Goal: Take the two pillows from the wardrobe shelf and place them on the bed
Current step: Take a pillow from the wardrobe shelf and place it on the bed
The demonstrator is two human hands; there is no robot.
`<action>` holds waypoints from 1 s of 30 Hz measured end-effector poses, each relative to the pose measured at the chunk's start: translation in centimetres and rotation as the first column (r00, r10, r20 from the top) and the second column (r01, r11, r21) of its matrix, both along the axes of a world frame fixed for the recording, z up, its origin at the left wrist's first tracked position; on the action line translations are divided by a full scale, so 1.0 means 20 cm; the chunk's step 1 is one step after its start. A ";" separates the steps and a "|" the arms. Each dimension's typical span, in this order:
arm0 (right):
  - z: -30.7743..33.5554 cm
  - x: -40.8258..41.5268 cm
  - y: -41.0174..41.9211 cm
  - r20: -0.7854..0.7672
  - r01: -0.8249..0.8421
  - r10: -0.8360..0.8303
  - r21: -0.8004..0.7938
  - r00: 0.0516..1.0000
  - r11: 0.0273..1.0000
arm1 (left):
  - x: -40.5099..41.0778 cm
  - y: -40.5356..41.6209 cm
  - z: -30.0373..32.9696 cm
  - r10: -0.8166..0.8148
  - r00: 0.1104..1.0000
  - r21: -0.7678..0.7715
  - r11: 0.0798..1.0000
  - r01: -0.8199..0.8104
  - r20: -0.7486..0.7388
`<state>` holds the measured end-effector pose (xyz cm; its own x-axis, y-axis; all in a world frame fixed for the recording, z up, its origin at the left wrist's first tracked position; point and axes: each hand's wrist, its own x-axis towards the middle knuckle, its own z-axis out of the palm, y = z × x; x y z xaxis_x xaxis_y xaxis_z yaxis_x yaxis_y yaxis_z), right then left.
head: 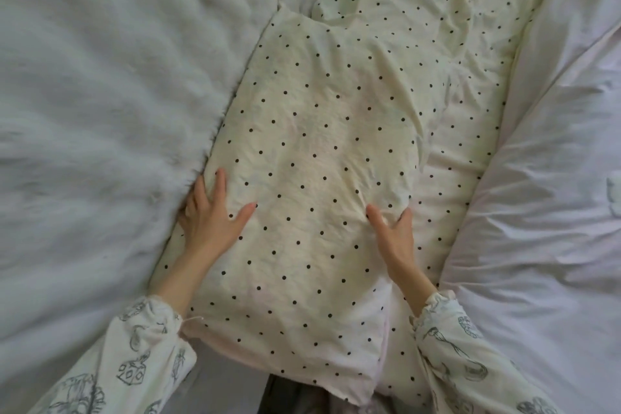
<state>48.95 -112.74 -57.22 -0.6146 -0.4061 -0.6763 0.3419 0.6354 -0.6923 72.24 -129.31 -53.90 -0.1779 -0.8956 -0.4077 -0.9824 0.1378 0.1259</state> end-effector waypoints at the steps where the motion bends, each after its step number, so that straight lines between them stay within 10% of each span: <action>1: -0.01 0.00 0.01 -0.002 -0.025 0.025 0.012 1.000 1.000 | 0.03 0.03 0.00 -0.019 1.000 0.002 1.000 0.019 0.001; 10: 0.04 0.39 0.25 -0.251 -0.457 0.507 0.233 0.825 0.859 | 0.30 0.33 0.02 -0.087 0.996 0.033 0.996 0.086 0.029; 17: 0.14 0.44 0.36 -0.092 -0.641 0.681 0.268 0.727 0.720 | 0.32 0.49 0.12 -0.169 0.983 0.267 0.953 0.143 0.076; 30: 0.86 0.19 1.12 -0.224 -0.287 0.302 0.097 0.927 0.953 | -0.06 0.93 0.64 -0.425 0.876 0.219 0.854 0.472 -0.229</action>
